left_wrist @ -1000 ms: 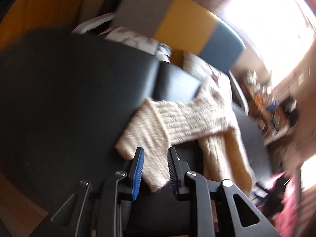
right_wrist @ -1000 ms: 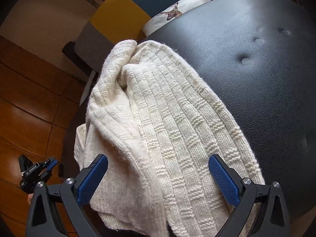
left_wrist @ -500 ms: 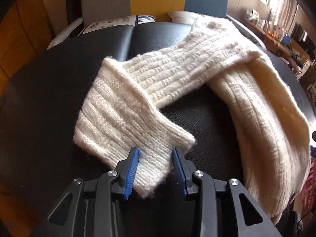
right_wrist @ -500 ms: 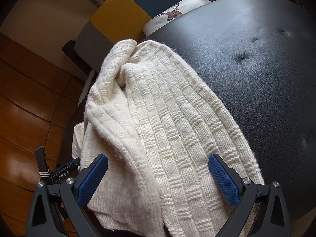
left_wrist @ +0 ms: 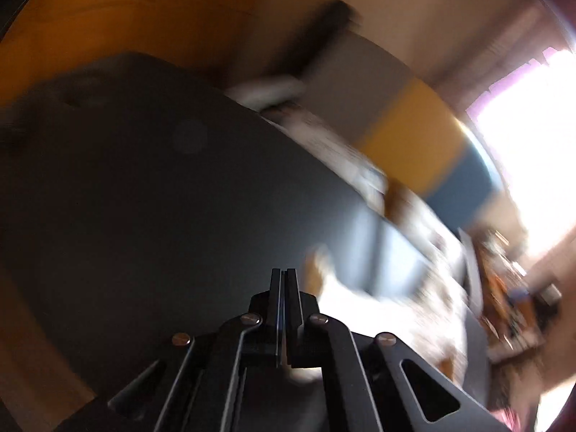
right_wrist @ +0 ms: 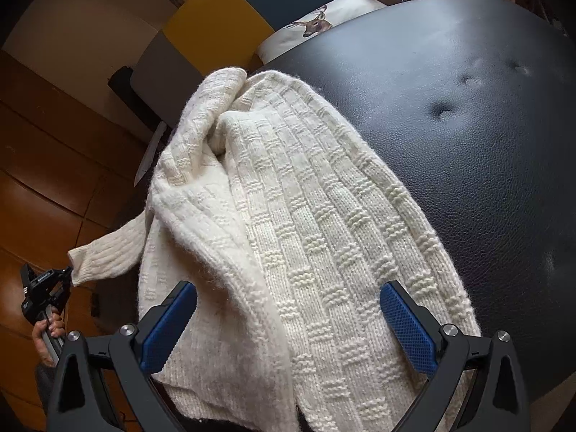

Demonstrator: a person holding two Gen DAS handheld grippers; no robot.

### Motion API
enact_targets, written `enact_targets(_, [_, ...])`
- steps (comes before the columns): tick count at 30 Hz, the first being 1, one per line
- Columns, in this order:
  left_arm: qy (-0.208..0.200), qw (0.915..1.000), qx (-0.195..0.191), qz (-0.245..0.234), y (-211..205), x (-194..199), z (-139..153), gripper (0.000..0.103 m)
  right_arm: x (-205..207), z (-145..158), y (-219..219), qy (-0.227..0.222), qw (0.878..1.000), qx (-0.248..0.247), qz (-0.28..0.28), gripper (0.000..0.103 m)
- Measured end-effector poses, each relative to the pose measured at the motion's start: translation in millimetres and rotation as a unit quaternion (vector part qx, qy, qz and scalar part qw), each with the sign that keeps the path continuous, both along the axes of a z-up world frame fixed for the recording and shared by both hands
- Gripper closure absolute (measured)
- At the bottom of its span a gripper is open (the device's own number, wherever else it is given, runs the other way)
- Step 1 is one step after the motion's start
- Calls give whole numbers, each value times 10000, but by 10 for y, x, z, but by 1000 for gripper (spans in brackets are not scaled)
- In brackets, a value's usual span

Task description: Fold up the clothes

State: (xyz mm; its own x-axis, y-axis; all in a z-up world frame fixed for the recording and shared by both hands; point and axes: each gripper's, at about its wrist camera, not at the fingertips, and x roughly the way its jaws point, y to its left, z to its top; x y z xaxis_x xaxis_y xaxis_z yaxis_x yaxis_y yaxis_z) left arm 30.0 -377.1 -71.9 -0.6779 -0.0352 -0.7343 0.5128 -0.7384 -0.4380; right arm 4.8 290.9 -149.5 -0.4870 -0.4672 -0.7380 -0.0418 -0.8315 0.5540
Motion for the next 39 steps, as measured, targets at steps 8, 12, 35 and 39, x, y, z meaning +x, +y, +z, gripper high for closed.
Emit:
enact_targets(8, [-712, 9945, 537, 543, -486, -28, -358, 92, -28, 18, -52, -137, 9997, 193, -16, 0])
enact_targets(12, [-264, 9878, 1409, -608, 280, -68, -463, 83, -24, 20, -53, -149, 9997, 212, -10, 0])
enact_targets(35, [-102, 9280, 3714, -282, 2208, -1146, -1498, 83, 6, 2, 17, 92, 9998, -54, 147, 0])
enact_targets(39, [268, 9359, 3492, -384, 1989, -1154, -1185, 98, -4, 42, 26, 166, 9994, -119, 272, 0])
